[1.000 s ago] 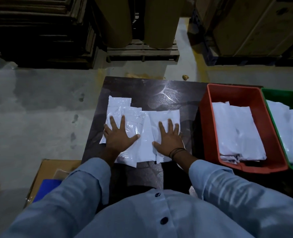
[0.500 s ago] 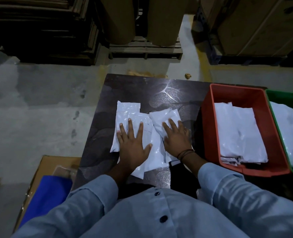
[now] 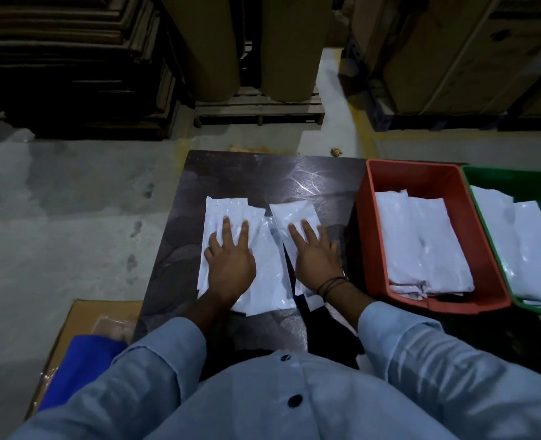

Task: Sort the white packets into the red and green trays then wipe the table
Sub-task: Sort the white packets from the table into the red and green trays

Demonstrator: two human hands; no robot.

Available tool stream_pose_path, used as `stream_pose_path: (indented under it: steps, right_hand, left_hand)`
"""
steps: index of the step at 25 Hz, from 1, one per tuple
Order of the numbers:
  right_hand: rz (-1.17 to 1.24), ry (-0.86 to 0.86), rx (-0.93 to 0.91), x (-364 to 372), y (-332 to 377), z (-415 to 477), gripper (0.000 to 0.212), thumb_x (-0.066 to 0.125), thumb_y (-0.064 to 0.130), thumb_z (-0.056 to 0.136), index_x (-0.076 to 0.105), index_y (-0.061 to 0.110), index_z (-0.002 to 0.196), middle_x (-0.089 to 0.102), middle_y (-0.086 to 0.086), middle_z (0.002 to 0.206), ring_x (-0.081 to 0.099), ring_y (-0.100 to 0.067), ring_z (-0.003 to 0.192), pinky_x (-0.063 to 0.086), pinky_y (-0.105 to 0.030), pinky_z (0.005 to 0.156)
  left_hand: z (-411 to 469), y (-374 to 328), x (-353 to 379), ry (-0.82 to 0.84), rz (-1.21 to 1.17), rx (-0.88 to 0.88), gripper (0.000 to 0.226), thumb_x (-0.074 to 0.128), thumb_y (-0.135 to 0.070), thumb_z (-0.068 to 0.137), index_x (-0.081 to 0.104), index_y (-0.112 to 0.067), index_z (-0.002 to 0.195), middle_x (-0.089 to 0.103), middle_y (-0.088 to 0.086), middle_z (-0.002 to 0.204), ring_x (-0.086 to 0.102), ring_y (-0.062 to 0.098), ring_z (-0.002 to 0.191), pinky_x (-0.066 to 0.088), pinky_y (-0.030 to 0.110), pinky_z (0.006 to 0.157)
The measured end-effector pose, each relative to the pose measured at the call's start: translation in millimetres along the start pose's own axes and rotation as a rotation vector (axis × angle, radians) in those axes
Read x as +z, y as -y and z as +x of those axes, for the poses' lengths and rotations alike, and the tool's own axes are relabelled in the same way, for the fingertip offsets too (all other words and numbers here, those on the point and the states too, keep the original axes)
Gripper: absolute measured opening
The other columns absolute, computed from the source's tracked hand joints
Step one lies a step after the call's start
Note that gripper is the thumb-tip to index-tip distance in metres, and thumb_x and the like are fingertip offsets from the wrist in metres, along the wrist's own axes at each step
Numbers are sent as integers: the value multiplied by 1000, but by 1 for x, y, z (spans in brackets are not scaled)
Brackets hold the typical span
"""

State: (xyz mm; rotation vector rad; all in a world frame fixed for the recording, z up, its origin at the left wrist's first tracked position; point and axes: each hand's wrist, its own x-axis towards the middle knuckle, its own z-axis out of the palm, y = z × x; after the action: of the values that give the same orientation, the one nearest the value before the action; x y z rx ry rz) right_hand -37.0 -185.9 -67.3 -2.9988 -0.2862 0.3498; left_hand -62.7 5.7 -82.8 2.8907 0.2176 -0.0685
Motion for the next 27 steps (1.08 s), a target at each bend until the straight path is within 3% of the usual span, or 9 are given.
stream_pose_path:
  steps: [9, 18, 23, 27]
  right_hand:
    - [71, -309, 41, -94, -30, 8, 69, 50, 17, 90, 24, 31, 152, 19, -3, 162, 19, -38, 144, 30, -60, 106]
    - [118, -370, 87, -116, -136, -22, 65, 48, 17, 90, 31, 27, 151, 24, -5, 160, 25, -38, 141, 34, -60, 102]
    - [114, -369, 117, -123, -226, -45, 61, 47, 19, 94, 30, 27, 151, 24, -4, 161, 21, -36, 144, 27, -59, 109]
    - [136, -361, 156, -128, -299, -60, 60, 47, 21, 94, 30, 28, 151, 23, -4, 161, 21, -36, 144, 31, -57, 106]
  left_hand:
    - [33, -75, -56, -97, -182, 8, 66, 46, -33, 103, 15, -32, 160, 0, 9, 170, 19, 48, 146, 23, 61, 116]
    - [6, -199, -44, -48, -233, 73, 65, 43, -31, 103, 14, -33, 160, -1, 8, 170, 19, 46, 144, 20, 58, 116]
    - [-9, -281, -35, -28, -227, 91, 63, 41, -33, 104, 14, -31, 161, -2, 8, 170, 15, 45, 147, 18, 58, 118]
    - [-17, -348, -22, -50, -203, 94, 63, 41, -33, 105, 12, -32, 161, -3, 7, 170, 14, 46, 149, 18, 59, 119]
